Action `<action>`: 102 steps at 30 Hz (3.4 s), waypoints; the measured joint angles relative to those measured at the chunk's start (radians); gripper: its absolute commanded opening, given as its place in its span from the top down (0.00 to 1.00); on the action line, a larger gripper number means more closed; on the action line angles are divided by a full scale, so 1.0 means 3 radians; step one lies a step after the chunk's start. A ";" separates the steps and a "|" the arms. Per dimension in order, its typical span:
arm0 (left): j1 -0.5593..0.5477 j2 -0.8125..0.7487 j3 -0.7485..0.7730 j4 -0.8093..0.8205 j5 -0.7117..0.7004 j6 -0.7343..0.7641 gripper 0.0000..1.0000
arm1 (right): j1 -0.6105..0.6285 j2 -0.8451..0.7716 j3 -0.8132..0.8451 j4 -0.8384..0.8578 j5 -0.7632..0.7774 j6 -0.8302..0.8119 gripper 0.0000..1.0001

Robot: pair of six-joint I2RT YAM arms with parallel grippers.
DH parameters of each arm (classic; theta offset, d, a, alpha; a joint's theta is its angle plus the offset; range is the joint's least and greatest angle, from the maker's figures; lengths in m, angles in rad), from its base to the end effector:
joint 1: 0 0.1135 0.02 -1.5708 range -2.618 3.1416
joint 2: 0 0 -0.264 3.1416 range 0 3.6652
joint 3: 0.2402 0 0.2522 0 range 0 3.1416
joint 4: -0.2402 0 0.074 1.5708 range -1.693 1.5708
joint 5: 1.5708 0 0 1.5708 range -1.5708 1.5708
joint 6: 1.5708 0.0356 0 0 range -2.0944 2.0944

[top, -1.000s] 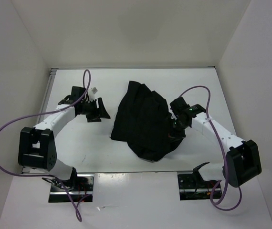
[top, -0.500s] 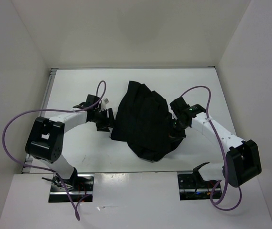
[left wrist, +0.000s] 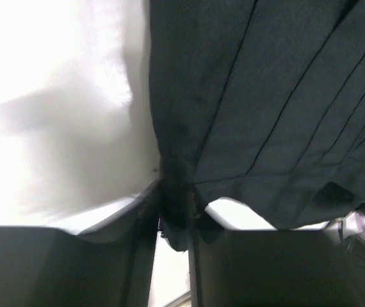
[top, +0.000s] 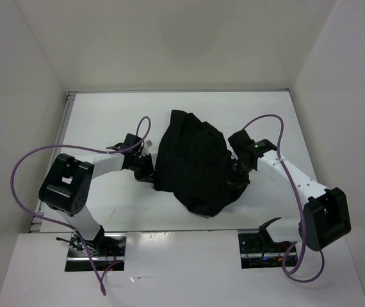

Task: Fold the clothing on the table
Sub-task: Flatten the skirt out, then fold the skirt

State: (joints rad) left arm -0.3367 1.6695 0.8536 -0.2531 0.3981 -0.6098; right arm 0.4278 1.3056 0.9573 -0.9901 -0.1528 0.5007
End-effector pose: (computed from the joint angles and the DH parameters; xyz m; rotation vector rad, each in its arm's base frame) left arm 0.2870 -0.1151 0.1453 -0.2343 2.7538 -0.8180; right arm 0.2040 0.0990 0.2348 0.0820 2.9799 0.3598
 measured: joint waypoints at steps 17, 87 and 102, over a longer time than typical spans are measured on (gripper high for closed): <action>0.0318 0.0336 0.2851 -0.0646 0.0025 0.0216 1.00 | -0.0079 0.0905 0.2210 -0.0051 0.0613 -0.0114 1.00; 0.0805 0.0314 0.1989 -0.0825 0.0406 0.0544 1.00 | -0.0823 0.0992 0.1712 0.0841 -0.0019 -0.0476 1.00; 0.0710 0.1312 0.2224 -0.0785 0.0032 0.0521 0.99 | -0.0193 0.1239 0.0665 0.0668 -0.0156 -0.0434 0.98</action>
State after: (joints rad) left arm -0.1238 2.0632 1.5208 -0.4885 0.4076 -0.4534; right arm 0.3698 1.6772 1.1568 -0.7898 -0.1997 0.3706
